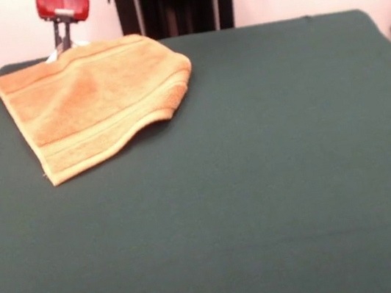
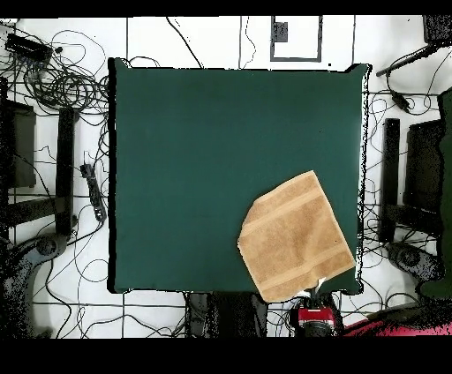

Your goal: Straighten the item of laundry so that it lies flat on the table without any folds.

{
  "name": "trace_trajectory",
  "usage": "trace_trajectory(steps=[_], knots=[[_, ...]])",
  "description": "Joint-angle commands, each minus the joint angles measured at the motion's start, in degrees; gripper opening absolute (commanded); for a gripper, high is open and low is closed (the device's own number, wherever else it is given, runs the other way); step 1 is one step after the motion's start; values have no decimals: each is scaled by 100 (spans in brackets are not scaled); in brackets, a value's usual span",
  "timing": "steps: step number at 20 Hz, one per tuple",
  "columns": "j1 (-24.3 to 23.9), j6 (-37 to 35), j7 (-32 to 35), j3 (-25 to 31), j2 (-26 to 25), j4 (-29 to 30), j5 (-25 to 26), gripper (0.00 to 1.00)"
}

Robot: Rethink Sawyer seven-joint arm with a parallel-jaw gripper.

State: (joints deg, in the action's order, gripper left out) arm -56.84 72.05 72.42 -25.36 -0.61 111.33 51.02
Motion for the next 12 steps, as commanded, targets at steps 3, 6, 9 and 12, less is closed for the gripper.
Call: trace_trajectory(steps=[3,6,9,12], knots=[[304,-1096,664,-77,-738,29,-54,0],[457,-1043,663,-59,-734,80,-168,0],[617,-1107,758,-29,-659,126,-213,0],[744,-1150,846,-7,-605,162,-269,0]])
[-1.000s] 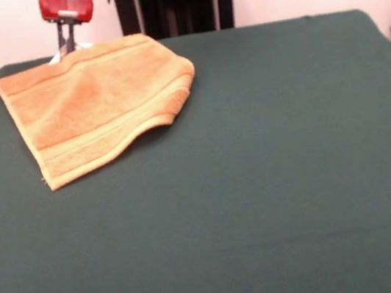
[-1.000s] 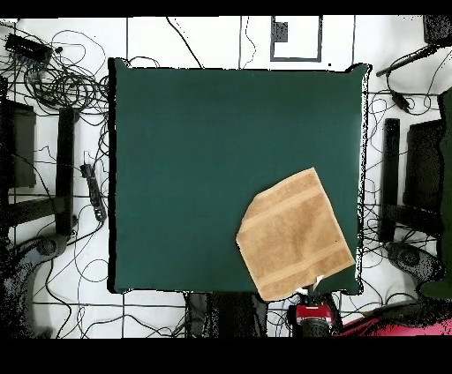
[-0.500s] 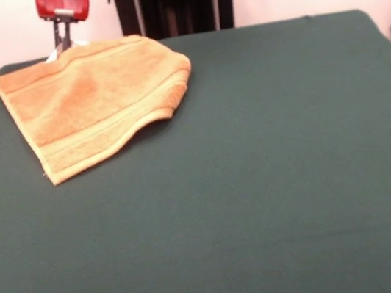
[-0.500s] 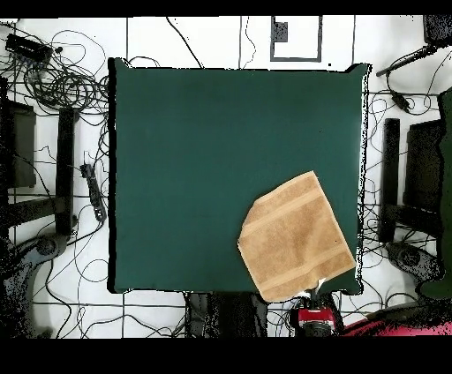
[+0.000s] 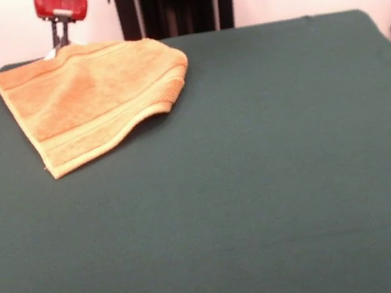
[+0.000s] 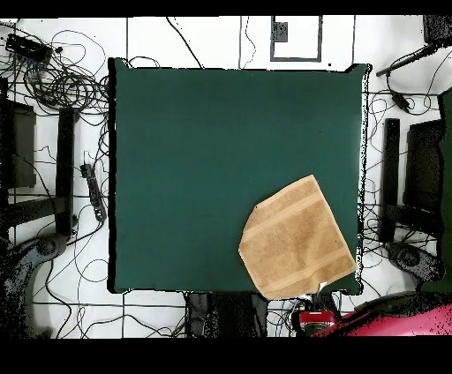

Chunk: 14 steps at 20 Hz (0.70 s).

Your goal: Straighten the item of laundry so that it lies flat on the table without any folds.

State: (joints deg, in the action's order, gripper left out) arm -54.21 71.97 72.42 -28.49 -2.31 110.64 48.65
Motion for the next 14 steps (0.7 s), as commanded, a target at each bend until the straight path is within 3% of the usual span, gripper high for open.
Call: trace_trajectory(steps=[1,14], knots=[[521,-1134,841,299,-436,241,-61,0],[768,-1104,906,232,-381,354,-234,0]])
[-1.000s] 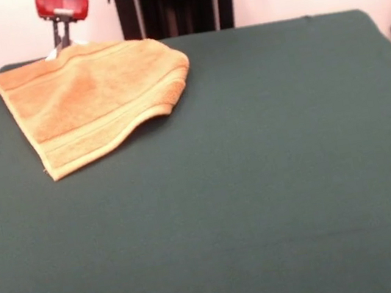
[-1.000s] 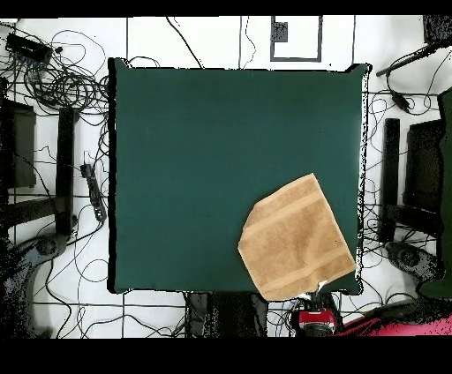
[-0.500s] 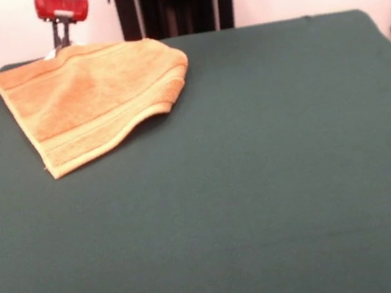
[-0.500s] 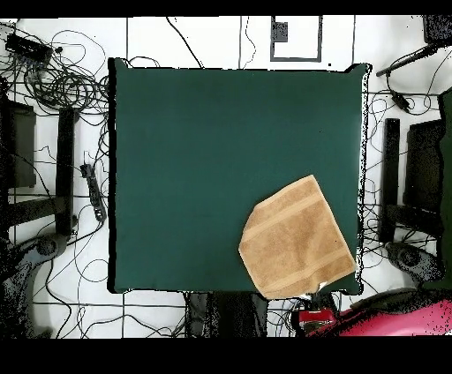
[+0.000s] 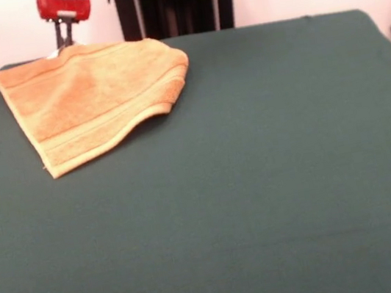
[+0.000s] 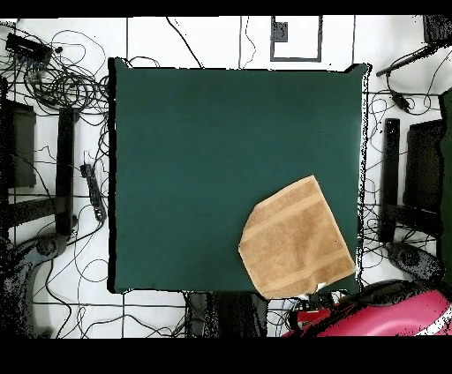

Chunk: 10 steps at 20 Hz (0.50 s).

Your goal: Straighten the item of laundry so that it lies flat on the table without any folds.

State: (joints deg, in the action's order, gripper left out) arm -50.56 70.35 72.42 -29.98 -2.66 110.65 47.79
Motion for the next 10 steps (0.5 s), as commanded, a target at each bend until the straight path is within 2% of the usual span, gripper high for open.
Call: trace_trajectory(steps=[1,10], knots=[[430,-955,921,375,-315,375,-147,0],[599,-981,966,364,-205,481,-222,0]])
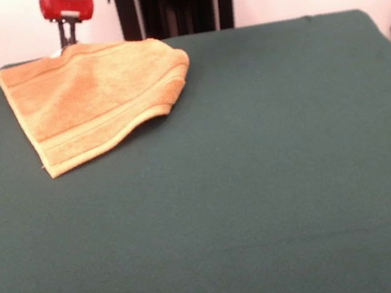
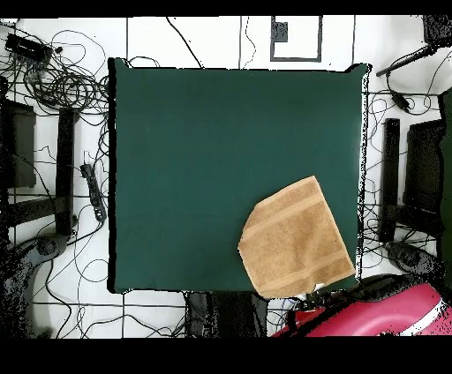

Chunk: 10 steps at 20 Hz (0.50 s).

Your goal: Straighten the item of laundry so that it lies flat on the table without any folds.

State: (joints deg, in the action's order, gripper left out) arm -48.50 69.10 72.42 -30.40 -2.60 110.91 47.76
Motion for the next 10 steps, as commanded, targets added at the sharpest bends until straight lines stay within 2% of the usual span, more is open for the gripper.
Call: trace_trajectory(steps=[1,4,6,10], knots=[[411,-852,970,399,-188,486,-219,0],[420,-875,999,394,-155,506,-201,0],[461,-958,1080,330,76,655,-96,0],[745,-1848,1650,285,1211,1087,530,0]])
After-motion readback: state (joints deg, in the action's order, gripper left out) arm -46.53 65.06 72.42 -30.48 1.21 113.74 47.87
